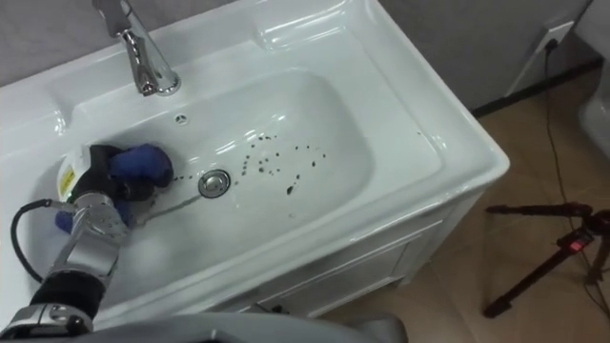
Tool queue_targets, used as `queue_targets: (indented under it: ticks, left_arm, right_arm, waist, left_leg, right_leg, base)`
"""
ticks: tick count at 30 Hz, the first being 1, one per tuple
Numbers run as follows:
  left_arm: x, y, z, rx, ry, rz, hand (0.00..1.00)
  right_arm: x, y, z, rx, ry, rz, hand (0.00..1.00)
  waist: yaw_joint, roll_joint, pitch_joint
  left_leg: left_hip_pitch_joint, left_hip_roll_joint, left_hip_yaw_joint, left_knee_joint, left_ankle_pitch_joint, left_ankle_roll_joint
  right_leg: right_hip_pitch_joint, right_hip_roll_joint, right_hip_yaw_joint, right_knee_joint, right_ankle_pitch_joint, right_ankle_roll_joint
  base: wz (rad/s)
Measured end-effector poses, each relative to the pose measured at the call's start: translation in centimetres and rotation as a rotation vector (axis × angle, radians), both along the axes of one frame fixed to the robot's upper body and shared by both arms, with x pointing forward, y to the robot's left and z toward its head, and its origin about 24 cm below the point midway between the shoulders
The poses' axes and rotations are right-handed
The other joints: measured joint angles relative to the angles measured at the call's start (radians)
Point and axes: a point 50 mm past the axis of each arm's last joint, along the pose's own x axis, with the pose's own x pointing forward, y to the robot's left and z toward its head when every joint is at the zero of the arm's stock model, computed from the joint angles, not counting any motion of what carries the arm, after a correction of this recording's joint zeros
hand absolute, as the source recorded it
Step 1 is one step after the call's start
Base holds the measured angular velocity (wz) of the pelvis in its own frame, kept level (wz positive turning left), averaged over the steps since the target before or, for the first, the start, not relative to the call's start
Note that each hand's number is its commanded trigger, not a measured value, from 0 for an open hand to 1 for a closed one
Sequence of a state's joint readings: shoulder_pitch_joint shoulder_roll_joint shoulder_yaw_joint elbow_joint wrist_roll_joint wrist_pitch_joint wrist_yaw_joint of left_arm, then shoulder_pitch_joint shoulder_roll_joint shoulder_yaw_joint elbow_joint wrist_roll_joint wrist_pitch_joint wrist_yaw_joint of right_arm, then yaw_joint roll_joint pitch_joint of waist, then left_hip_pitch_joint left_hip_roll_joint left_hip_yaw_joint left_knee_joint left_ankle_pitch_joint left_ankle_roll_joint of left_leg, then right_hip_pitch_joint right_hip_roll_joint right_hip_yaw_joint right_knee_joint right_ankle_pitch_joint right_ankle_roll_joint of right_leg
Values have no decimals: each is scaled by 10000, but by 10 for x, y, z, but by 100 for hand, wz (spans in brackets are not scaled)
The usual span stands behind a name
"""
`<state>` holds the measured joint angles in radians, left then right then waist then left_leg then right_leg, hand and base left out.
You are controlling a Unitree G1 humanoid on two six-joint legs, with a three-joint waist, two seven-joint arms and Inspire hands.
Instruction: Wipe basin
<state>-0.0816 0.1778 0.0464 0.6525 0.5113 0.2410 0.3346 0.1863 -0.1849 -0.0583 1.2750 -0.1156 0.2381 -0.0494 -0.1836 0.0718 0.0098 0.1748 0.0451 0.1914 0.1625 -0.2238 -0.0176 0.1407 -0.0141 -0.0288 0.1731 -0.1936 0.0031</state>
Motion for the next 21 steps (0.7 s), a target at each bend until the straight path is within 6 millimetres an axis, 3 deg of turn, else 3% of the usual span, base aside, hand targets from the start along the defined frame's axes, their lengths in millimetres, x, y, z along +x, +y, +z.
queue_targets:
  ticks: [8, 13, 21]
  left_arm:
    - [-7, -1, -16, -313, 1091, -91, 100]
    - [-10, -1, -20, -414, 1343, -31, 100]
    - [-14, 0, -26, -767, 1600, 287, 100]
  right_arm:
    - [-1, 1, 0, -6, 90, 102, 0]
    - [-13, 3, 0, 13, 347, -92, 0]
    - [-20, 3, 1, 18, 586, -225, 0]
  waist:
    - [-357, -49, -10]
    - [-569, 28, -77]
    - [-606, 12, -83]
  left_leg:
    - [-24, 4, 235, -20, -1, 1]
    - [24, 9, 269, -6, 1, 1]
    - [224, 15, 568, -25, 0, 2]
  right_leg:
    - [-125, 37, 292, 7, 0, 8]
    - [-109, 36, 323, 18, 4, 13]
    - [-196, 57, 669, 162, -11, 33]
  base:
    - [-8]
    - [-1]
    - [-13]
